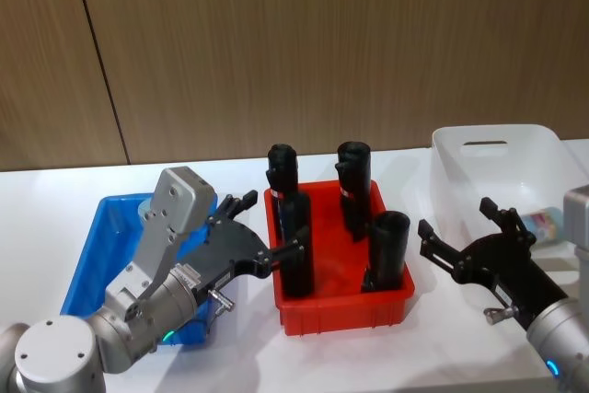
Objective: Pick the cotton swabs from the blue box and place them into the white box.
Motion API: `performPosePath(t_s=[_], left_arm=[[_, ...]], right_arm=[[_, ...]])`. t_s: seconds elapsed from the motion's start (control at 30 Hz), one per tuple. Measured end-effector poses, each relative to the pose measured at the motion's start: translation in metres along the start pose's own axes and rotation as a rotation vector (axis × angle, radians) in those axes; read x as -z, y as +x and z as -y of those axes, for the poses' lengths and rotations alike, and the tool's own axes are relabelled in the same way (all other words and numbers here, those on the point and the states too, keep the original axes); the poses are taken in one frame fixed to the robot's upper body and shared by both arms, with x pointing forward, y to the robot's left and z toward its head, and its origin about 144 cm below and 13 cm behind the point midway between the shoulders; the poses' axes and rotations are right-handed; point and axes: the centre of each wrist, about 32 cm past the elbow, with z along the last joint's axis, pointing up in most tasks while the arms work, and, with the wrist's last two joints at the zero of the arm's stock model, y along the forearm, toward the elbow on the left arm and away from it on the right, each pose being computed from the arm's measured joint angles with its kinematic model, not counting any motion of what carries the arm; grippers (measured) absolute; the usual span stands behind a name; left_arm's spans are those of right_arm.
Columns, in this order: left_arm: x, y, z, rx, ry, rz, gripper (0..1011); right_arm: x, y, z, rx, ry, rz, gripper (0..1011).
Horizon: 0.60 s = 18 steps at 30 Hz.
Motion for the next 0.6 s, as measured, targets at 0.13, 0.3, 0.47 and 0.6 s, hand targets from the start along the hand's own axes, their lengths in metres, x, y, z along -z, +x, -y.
performPosePath(t_s=[0.13, 0.3, 0.47, 0.6], left_arm=[[-0.001, -0.006, -0.002, -0.037, -0.001, 0.011, 1004], [-0.003, -0.014, -0.004, -0.090, -0.005, 0.027, 1004], [-0.005, -0.023, -0.007, -0.144, -0.009, 0.042, 1004], [-0.006, -0.027, -0.008, -0.174, -0.012, 0.051, 1004]], right_arm=[[0.000, 0.000, 0.000, 0.000, 0.000, 0.000, 1001], [0.000, 0.000, 0.000, 0.000, 0.000, 0.000, 1001], [0.000, 0.000, 0.000, 0.000, 0.000, 0.001, 1001], [0.000, 0.000, 0.000, 0.000, 0.000, 0.001, 1002]])
